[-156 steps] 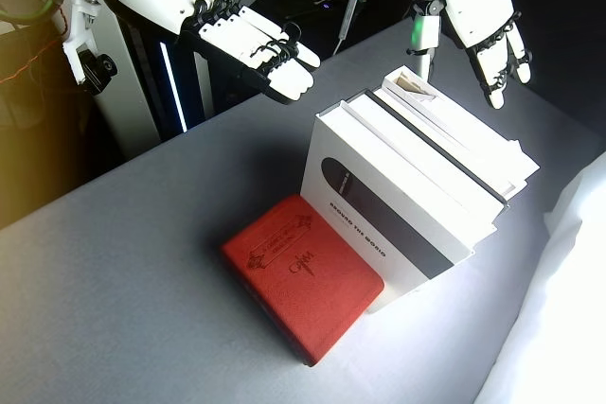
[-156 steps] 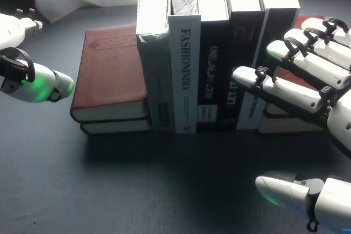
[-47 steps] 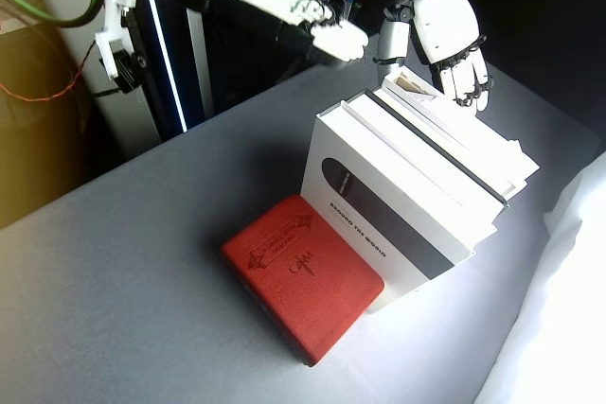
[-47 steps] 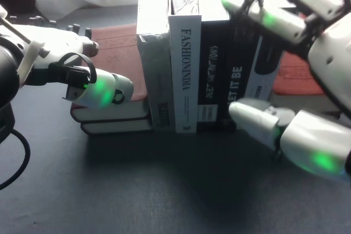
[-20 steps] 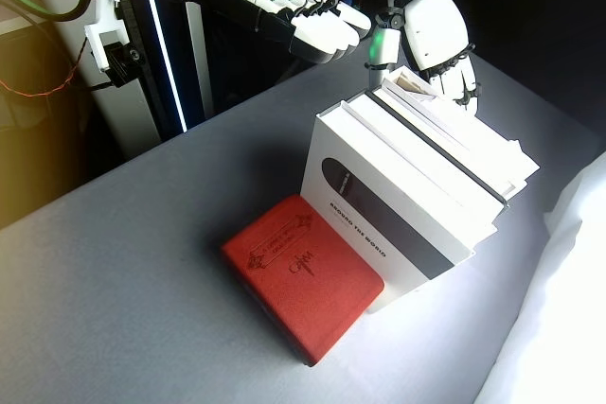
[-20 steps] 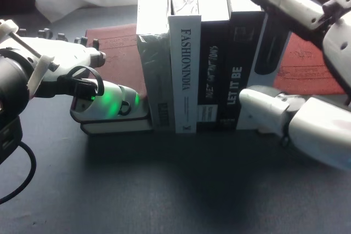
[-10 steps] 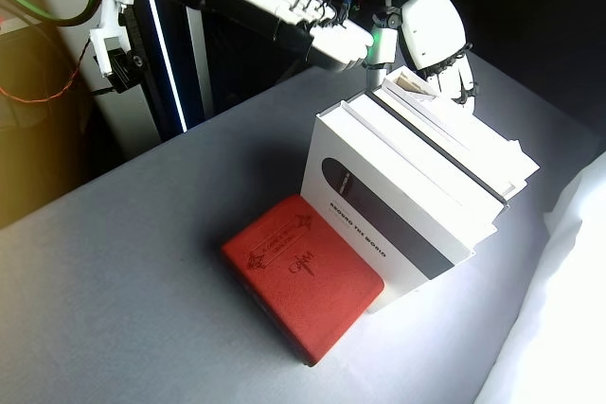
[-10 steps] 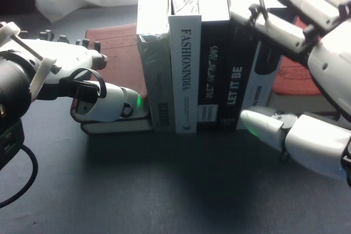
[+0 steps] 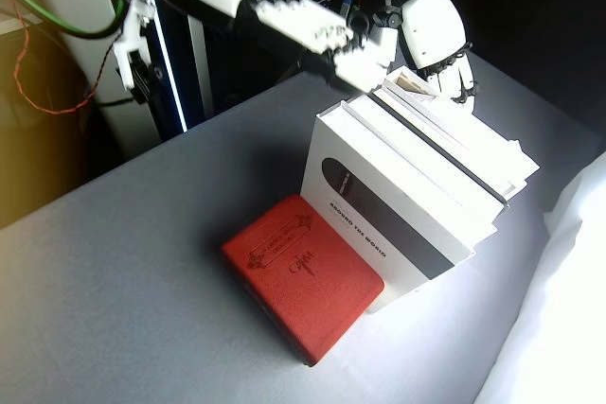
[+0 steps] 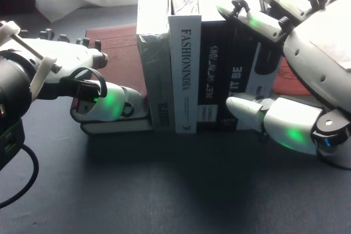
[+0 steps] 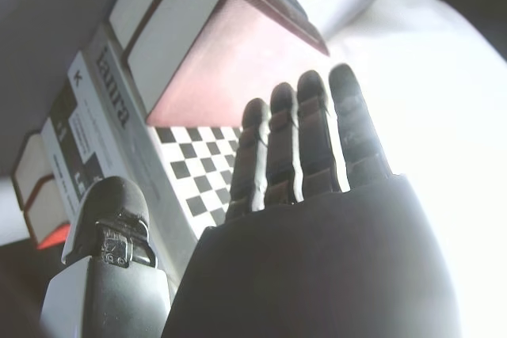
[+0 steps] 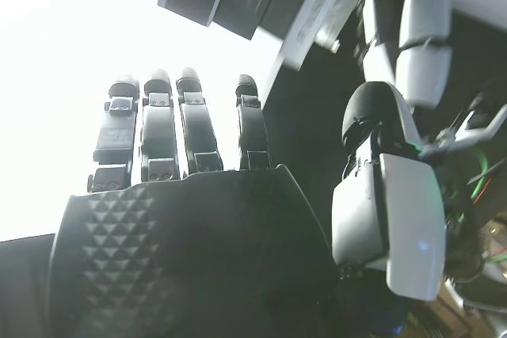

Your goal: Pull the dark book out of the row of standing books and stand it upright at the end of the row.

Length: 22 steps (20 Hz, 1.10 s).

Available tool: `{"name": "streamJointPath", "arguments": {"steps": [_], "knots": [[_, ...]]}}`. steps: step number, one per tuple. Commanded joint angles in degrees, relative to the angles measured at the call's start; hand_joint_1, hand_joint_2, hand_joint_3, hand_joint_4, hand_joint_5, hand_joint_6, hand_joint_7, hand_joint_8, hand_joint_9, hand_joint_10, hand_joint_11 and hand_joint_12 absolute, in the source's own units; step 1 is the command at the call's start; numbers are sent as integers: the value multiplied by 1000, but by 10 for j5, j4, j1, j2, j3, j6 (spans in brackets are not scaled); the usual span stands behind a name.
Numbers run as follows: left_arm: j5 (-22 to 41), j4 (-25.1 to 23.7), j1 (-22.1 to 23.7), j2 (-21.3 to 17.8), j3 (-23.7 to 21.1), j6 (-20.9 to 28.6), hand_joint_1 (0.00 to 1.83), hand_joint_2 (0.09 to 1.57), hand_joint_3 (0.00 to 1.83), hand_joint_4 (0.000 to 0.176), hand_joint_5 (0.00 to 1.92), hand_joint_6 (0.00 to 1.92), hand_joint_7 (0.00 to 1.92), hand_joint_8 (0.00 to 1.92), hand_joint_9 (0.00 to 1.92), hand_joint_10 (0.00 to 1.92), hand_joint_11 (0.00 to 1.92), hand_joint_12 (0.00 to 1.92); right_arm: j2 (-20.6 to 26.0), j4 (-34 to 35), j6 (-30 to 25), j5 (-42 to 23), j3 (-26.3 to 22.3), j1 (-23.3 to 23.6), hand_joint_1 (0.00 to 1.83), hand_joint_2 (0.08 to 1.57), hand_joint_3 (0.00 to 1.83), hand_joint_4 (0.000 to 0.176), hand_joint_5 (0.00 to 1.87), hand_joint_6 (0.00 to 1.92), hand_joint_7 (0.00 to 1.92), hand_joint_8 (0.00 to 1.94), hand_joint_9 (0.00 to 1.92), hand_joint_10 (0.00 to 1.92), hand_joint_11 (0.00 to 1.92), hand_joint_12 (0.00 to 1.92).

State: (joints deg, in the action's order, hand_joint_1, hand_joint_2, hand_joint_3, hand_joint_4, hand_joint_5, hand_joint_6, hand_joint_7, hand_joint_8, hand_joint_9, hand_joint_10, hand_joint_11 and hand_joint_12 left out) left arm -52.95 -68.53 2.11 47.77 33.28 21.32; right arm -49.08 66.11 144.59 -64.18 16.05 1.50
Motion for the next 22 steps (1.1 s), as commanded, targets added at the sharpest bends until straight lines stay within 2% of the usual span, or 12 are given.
{"name": "streamJointPath", "arguments": {"steps": [1,3,7,8,9,13,18,20,22], "knots": [[-4,-45,7,-4,-3,1,0,1225,1,0,119,2,141,3,116,4,0,163,5,-26,17,-33,2,13,0,1161,0,0,24,8,7,3,0,0,0,0],[-4,-46,6,-4,-3,1,0,1228,2,0,125,2,150,3,126,4,0,182,3,41,41,-26,8,44,0,1161,0,0,2,0,0,0,0,0,0,0],[-4,-47,4,-5,-5,1,0,1221,0,0,117,0,149,0,134,1,0,224,-1,99,61,-28,10,70,0,1166,2,0,10,3,0,0,0,0,0,0],[-4,-47,4,-5,-5,1,0,1228,0,0,90,1,113,3,98,2,0,140,-1,103,61,-32,10,71,0,1163,0,0,5,1,0,0,0,0,0,0],[-4,-47,4,-5,-5,1,0,1229,0,0,112,1,144,4,127,3,0,201,-1,103,60,-34,11,70,0,1163,1,0,15,4,6,2,0,0,0,0],[-4,-47,1,-5,-8,1,0,1233,1,0,142,9,165,8,138,4,0,211,-1,98,41,-25,12,73,0,1168,3,0,26,8,16,6,0,0,0,0],[-8,-47,0,-5,-11,1,0,1226,0,0,149,6,149,3,119,2,0,216,-1,8,-7,-18,8,80,0,1167,1,0,19,7,7,2,0,0,0,0],[-9,-47,0,-5,-11,1,0,1232,1,0,113,5,127,2,94,1,0,99,-1,-7,-8,-25,8,82,0,1167,1,0,7,1,3,0,0,0,0,0],[-9,-47,0,-5,-11,1,0,1231,0,0,143,0,161,0,140,1,0,231,-1,-18,-7,-36,8,82,0,1165,0,0,0,0,0,0,0,0,0,0]]}}
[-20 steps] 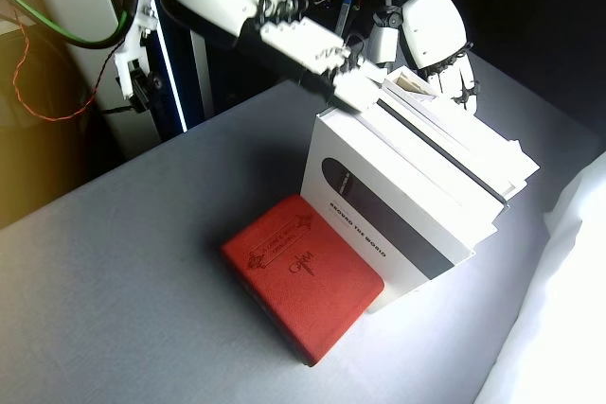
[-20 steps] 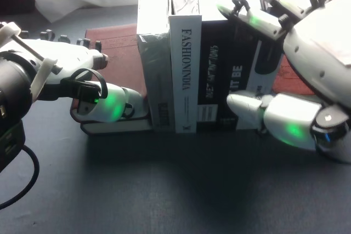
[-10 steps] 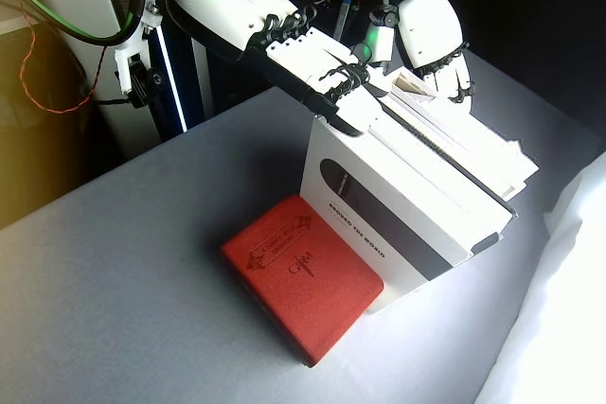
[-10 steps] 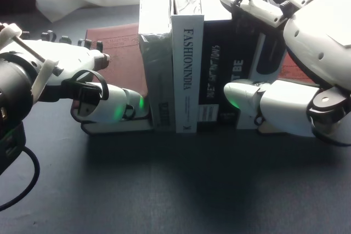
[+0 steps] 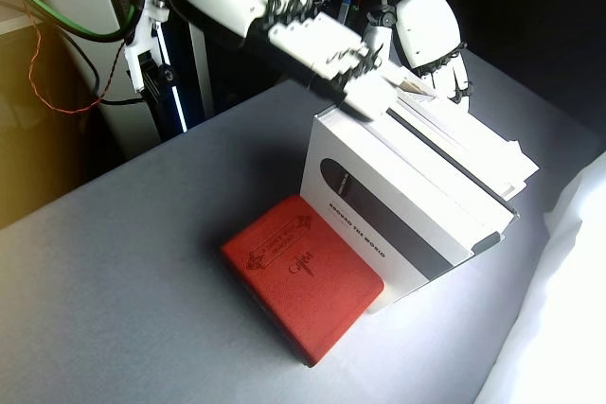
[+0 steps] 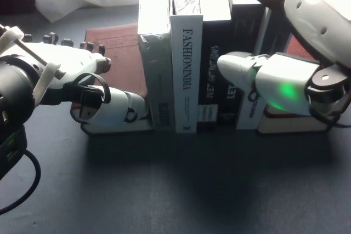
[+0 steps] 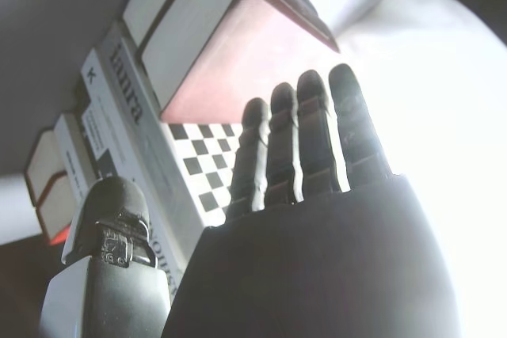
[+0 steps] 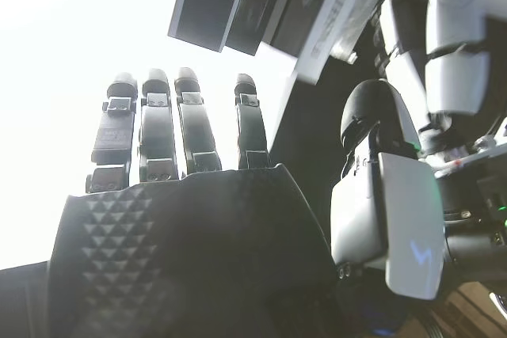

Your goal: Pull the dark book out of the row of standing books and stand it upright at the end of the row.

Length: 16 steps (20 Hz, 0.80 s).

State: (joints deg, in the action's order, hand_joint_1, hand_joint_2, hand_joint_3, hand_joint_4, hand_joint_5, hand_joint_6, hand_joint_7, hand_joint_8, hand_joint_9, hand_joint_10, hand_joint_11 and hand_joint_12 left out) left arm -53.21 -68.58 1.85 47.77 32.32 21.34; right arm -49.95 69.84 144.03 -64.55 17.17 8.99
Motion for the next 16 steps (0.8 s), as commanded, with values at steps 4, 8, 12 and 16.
{"name": "streamJointPath", "arguments": {"steps": [4,8,12,16], "knots": [[-8,-46,2,-5,-2,3,0,1227,0,0,124,1,148,2,129,1,0,217,8,-15,24,-41,0,3,0,1164,0,0,0,0,0,0,0,0,0,0],[-9,-46,4,-5,-2,4,0,1214,0,0,88,2,103,4,100,1,0,127,8,7,22,-31,6,-5,0,1155,0,0,0,0,0,0,0,0,0,0],[-9,-46,4,-5,-2,4,0,1191,0,0,4,0,2,0,1,0,0,0,8,32,26,-23,5,-8,0,1164,1,0,18,7,13,5,0,0,0,0],[-9,-46,4,-5,-2,5,0,1202,0,0,6,2,0,0,0,0,0,0,8,33,34,-16,-6,-10,0,1170,3,0,20,6,11,3,0,0,0,0]]}}
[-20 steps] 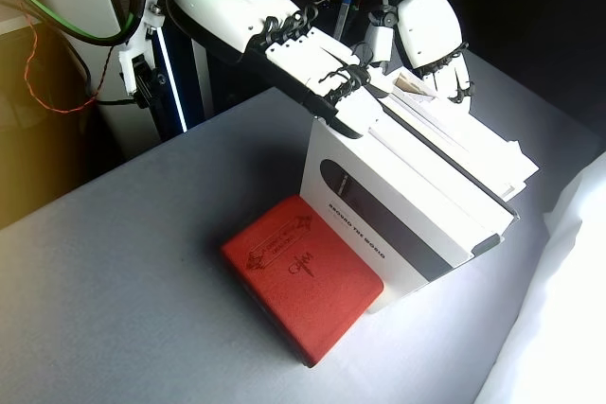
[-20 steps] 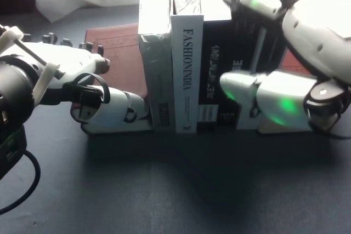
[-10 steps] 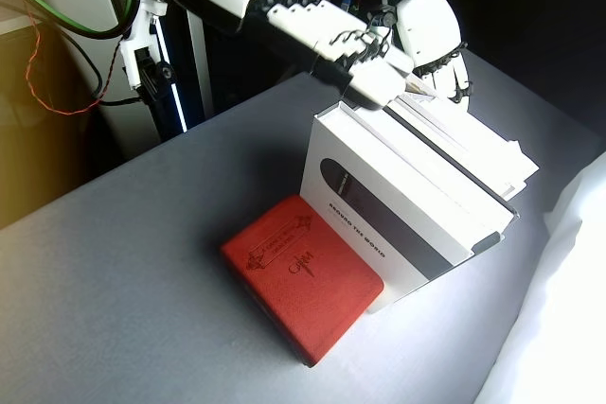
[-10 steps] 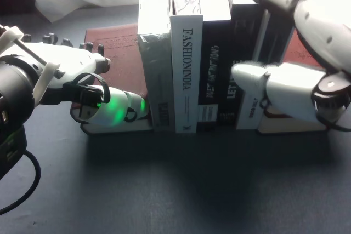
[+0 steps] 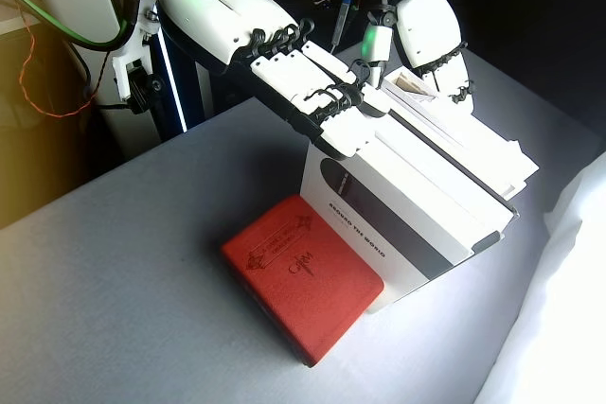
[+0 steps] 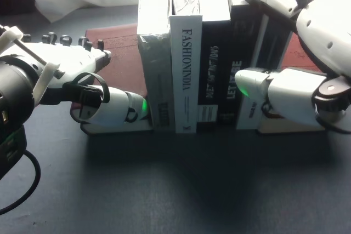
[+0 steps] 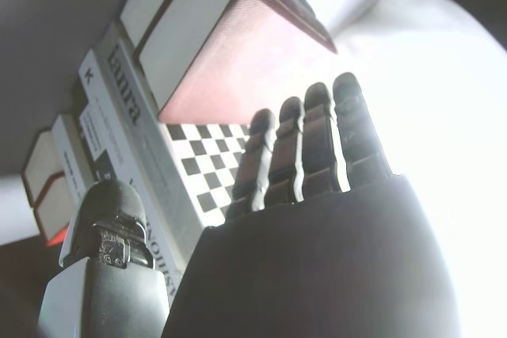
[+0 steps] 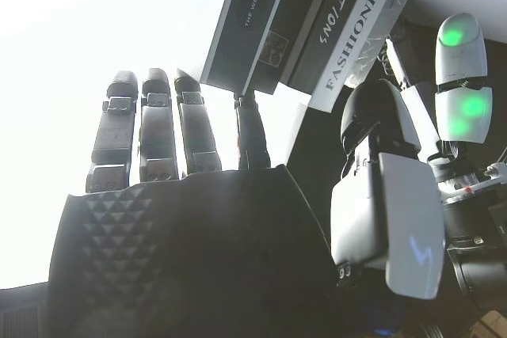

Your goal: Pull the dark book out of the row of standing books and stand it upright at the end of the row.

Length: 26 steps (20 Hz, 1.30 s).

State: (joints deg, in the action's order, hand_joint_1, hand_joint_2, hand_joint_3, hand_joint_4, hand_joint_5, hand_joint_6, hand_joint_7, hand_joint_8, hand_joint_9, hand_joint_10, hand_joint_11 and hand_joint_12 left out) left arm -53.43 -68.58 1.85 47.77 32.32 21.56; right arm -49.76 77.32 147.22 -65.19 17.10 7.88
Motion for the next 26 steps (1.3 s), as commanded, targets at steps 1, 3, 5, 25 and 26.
{"name": "streamJointPath", "arguments": {"steps": [1,3,5,25,26], "knots": [[-6,-46,4,-5,-2,3,0,1196,0,0,0,0,0,0,0,0,0,0,7,-42,9,-10,-10,2,0,1166,1,0,17,4,8,2,0,0,0,0],[-6,-46,4,-5,-2,3,0,1195,0,0,0,0,0,0,0,0,0,0,12,-42,21,-14,-23,0,0,1157,0,0,6,0,3,0,0,0,0,0],[-6,-46,4,-5,-2,3,0,1189,0,0,5,2,4,2,7,3,0,0,17,-42,30,-23,-35,-2,0,1160,0,0,0,0,0,0,0,0,0,0],[-19,-46,8,-5,-2,4,0,1202,1,0,9,0,23,0,19,0,0,0,94,-20,54,-48,-144,-49,0,1164,1,0,18,4,12,3,0,0,0,0],[-19,-47,8,-5,-2,4,0,1201,0,0,4,0,15,0,15,0,0,0,95,-21,52,-48,-144,-49,0,1162,0,0,11,1,5,0,0,0,0,0]]}}
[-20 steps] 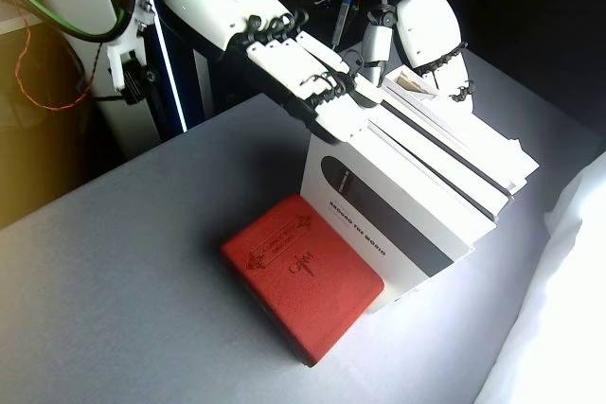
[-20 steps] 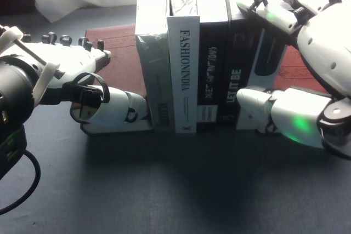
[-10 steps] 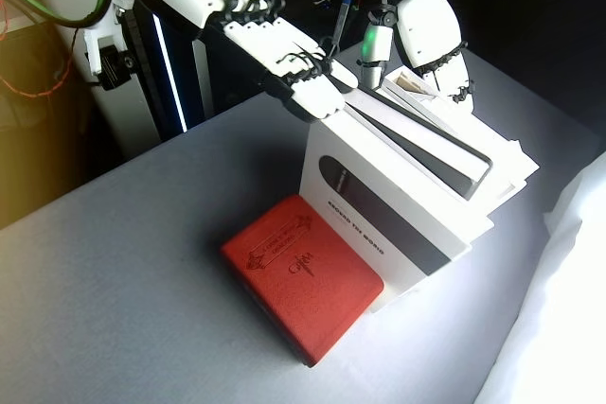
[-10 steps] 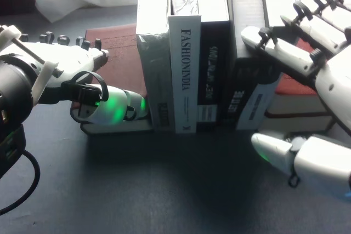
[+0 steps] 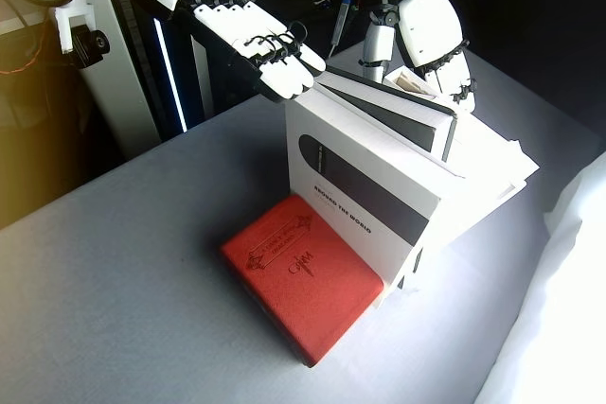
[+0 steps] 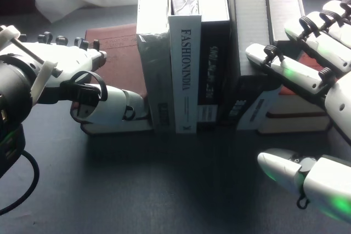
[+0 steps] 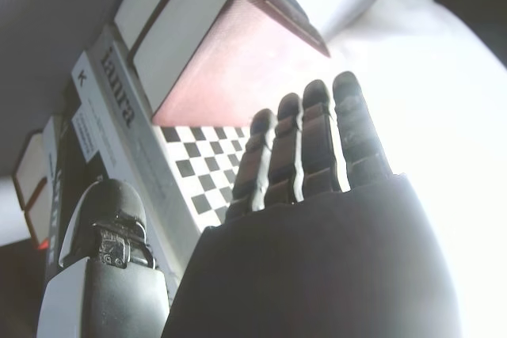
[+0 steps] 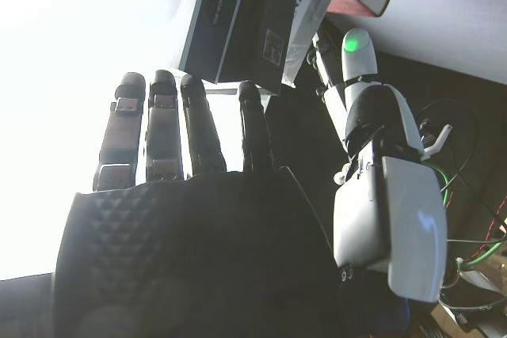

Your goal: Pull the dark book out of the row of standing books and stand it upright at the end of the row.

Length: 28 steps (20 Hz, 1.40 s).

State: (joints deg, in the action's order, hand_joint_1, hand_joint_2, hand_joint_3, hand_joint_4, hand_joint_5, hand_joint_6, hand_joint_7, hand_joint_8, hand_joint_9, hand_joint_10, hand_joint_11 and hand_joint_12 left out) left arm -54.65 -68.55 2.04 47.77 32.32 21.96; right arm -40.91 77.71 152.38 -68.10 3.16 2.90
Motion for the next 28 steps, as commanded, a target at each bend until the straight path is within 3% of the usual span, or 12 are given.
{"name": "streamJointPath", "arguments": {"steps": [1,14,16,22,25,28], "knots": [[-7,-48,5,-5,-1,0,0,1202,1,0,5,1,18,2,18,1,0,0,6,-26,-3,-16,-4,1,0,1158,0,0,5,0,0,0,0,0,0,0],[-7,-48,3,-5,-3,0,0,1207,2,0,13,0,9,0,3,0,0,0,6,-222,-100,41,41,0,0,1163,1,0,15,5,12,4,0,0,0,0],[-8,-48,4,-5,-3,0,0,1204,1,0,18,3,8,1,1,0,0,0,6,-243,-84,42,42,0,0,1158,0,0,12,3,1,0,0,0,0,0],[-11,-48,4,-5,-4,5,0,1211,3,0,30,4,11,3,0,0,0,0,6,-269,33,28,41,-5,0,1162,0,0,19,6,1,0,0,0,0,0],[-12,-48,4,-5,-5,5,0,1208,1,0,29,2,6,1,0,0,0,0,7,-246,75,-18,38,-5,0,1162,0,0,29,8,13,5,0,0,0,0],[-13,-48,4,-5,-5,5,0,1214,3,0,36,5,11,4,0,0,0,0,7,-208,74,-63,23,-3,0,1161,0,0,23,4,4,1,0,0,0,0]]}}
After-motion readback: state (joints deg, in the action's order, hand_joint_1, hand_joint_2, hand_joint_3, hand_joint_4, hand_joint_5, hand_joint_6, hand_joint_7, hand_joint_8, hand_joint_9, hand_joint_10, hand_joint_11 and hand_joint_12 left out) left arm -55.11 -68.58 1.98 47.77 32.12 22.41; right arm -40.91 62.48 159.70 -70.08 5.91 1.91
